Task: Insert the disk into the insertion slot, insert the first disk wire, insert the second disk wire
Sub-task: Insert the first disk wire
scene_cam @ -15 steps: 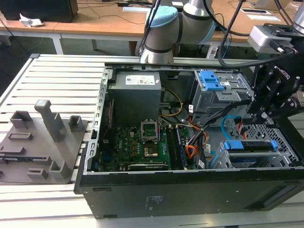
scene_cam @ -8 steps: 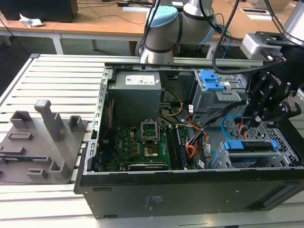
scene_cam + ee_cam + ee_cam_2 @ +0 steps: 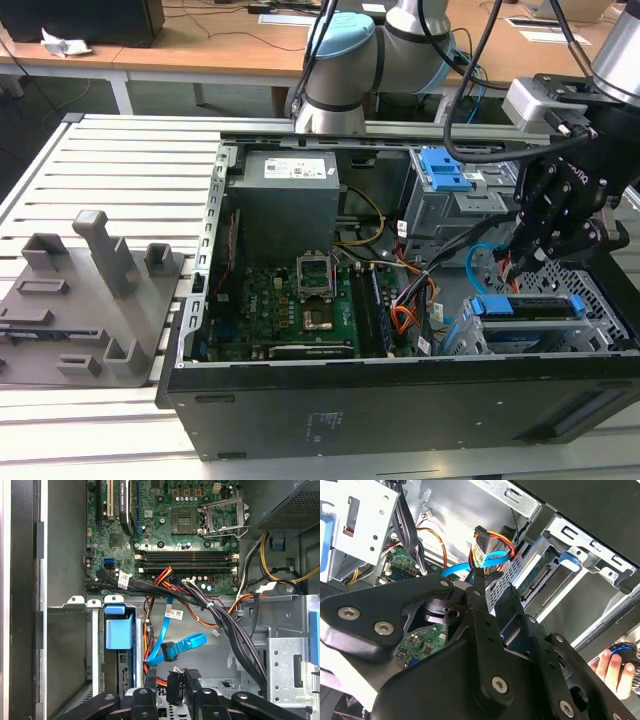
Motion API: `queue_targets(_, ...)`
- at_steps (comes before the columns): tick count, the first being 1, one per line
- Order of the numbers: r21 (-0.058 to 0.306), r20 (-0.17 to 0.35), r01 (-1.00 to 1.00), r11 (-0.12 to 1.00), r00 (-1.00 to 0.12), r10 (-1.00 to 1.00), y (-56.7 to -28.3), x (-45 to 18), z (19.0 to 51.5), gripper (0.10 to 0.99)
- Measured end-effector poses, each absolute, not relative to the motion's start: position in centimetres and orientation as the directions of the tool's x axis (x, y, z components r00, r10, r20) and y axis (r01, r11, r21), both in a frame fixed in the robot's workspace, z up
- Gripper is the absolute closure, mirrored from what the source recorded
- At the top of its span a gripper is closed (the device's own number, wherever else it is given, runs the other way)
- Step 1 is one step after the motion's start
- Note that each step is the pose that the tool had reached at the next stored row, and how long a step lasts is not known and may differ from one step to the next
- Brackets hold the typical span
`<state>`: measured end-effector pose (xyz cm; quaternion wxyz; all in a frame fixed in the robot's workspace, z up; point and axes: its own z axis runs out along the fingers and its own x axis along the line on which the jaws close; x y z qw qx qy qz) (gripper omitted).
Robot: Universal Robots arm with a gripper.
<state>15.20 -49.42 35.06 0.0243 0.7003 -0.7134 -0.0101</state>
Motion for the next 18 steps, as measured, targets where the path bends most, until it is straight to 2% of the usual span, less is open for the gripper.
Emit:
queue_targets(1,0.048,0.021,-0.999,0.019,-0.018,-1.0,-49.4,15.2,35.1,0.741)
queue_targets(3,0.048,0.021,-0.999,0.019,-0.018,-1.0,-49.4,15.2,35.1,0.867)
queue_targets(4,0.048,0.021,-0.999,0.019,-0.018,-1.0,-49.4,15.2,35.1,0.867)
queue_targets(5,0.048,0.021,-0.999,0.019,-0.018,-1.0,-49.4,15.2,35.1,0.91)
queue_targets(11,0.048,0.02,-0.999,0.019,-0.018,-1.0,-49.5,15.2,35.0,0.91)
queue_targets(18,0.048,0.021,-0.999,0.019,-0.018,-1.0,-52.6,15.2,35.1,0.91)
